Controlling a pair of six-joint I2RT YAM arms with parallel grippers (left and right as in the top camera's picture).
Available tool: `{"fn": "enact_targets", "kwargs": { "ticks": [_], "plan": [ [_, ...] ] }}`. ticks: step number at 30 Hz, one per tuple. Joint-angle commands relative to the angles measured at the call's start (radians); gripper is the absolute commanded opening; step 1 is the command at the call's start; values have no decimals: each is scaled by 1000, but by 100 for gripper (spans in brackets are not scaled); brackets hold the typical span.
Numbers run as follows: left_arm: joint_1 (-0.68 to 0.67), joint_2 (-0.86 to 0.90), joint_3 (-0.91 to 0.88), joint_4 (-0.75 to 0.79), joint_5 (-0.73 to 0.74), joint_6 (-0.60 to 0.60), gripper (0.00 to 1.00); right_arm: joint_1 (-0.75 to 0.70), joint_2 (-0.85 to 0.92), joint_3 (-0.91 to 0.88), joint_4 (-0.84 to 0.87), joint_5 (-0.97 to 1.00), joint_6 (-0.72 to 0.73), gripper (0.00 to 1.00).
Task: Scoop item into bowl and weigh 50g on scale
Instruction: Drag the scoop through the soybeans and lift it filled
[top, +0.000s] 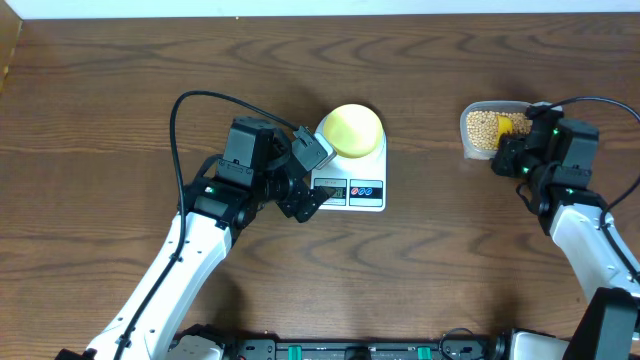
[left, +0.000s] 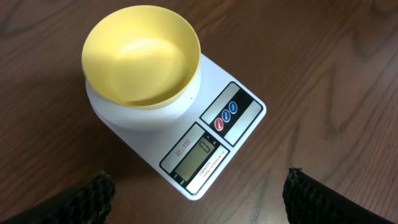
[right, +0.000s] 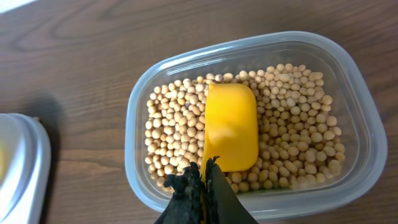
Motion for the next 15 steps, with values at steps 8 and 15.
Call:
{"fn": "enact_targets", "kwargs": {
  "ticks": [8, 15],
  "plan": [
    [5, -4, -2, -4, -6, 2, 89, -79, 56, 18, -18, -223, 26, 1],
    [5, -4, -2, -4, -6, 2, 89, -119, 106, 18, -15, -298, 34, 1]
  ]
}}
